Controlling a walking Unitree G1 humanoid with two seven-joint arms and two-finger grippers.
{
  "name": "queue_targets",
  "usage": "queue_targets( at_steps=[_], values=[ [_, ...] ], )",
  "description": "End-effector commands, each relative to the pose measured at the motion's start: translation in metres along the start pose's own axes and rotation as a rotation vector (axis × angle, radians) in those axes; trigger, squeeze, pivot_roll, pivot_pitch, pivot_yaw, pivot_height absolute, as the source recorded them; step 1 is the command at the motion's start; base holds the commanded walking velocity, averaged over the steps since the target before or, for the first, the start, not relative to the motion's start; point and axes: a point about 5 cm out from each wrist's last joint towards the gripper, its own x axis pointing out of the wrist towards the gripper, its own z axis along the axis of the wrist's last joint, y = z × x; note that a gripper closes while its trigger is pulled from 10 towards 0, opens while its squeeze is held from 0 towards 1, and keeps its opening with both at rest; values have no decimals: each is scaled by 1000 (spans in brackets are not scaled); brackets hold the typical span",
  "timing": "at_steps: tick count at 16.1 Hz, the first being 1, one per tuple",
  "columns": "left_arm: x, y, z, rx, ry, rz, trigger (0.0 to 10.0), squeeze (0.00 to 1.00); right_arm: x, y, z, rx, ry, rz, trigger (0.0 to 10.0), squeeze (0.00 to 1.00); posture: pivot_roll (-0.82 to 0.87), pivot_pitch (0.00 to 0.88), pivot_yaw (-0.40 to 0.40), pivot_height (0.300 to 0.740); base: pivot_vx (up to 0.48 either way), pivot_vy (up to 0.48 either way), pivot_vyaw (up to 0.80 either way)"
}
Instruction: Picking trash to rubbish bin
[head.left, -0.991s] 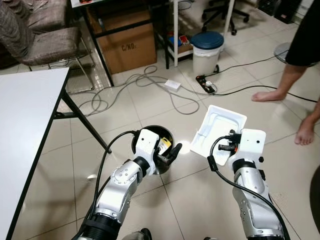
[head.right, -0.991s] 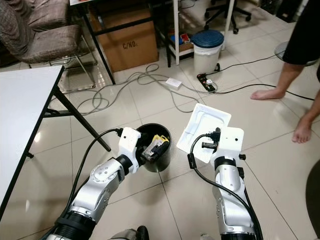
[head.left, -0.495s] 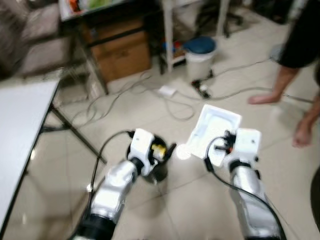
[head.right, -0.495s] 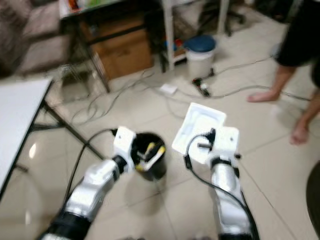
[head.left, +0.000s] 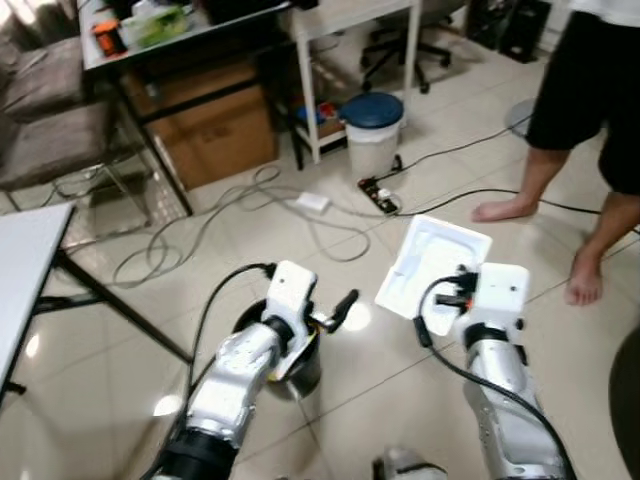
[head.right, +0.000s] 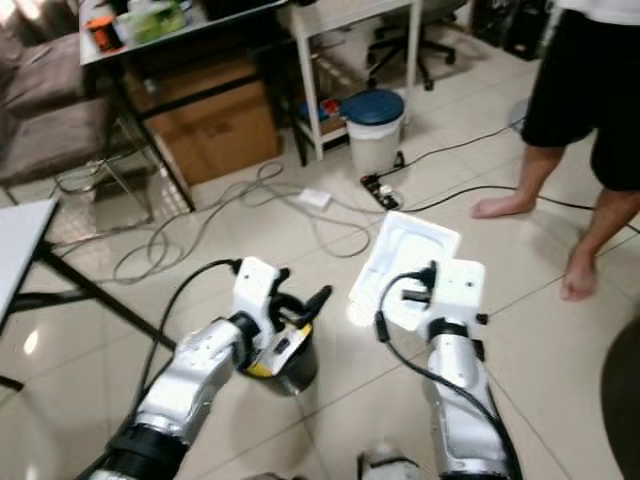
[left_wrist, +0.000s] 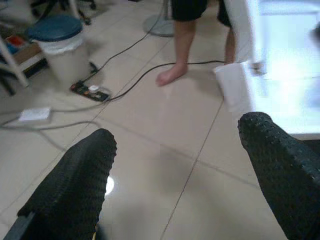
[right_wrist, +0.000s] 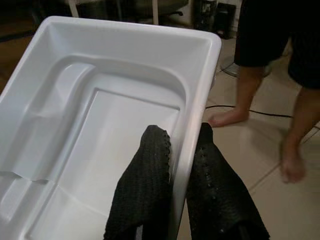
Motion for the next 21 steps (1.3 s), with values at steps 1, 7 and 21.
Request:
queue_targets(
  at_steps=[1, 7, 21],
  values=[
    [-6, 9, -3, 19, 21, 26, 10000, 0, -1, 9, 1, 12, 0, 26, 10000, 0, -102, 153, 125, 740, 480, 0, 0],
    [-6, 10, -5, 26, 29, 32, 10000, 0, -2, 13, 3, -9, -14, 51, 10000, 0, -102, 157, 127, 740, 480, 0, 640],
    [-5, 10, -5, 22, 26, 39, 10000, 0, -1, 12, 0, -4, 3, 49, 10000, 0, -104, 159, 125, 740, 226, 0, 87]
  ],
)
